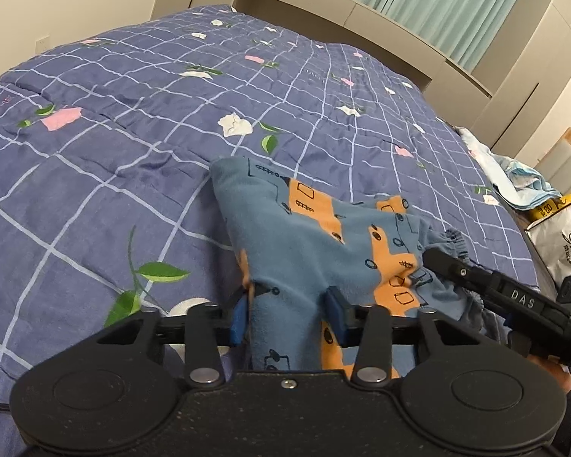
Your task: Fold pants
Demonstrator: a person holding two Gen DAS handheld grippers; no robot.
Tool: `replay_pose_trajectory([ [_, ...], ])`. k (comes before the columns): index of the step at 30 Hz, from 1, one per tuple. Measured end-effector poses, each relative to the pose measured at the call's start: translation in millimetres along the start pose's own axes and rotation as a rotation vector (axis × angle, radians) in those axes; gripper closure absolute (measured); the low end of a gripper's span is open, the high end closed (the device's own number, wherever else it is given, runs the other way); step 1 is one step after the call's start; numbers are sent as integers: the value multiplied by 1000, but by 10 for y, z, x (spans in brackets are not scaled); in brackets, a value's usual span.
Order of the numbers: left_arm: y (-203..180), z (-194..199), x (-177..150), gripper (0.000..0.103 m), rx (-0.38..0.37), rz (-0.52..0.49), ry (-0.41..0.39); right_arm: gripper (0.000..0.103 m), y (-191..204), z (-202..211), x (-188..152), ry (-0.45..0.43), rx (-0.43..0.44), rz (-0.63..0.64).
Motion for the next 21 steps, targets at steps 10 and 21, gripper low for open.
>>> replay_pose_trajectory([
  [10,-140,87,165,86,20,-51,-41,78,353,134,-50,-59,-142,125],
  [21,-1096,-195,717,87,-100,-224,-89,79,196,845,154,-277,-330,95],
])
Point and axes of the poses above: each gripper's, at about its wrist camera, not at the fingertips, and z roughly against the way its jaws point, y to its left, x to its top, the point moved 8 cm from there along -z, roughly the way its jaws point, and after that the axes turned 12 degrees about y, right-handed, at the moved point
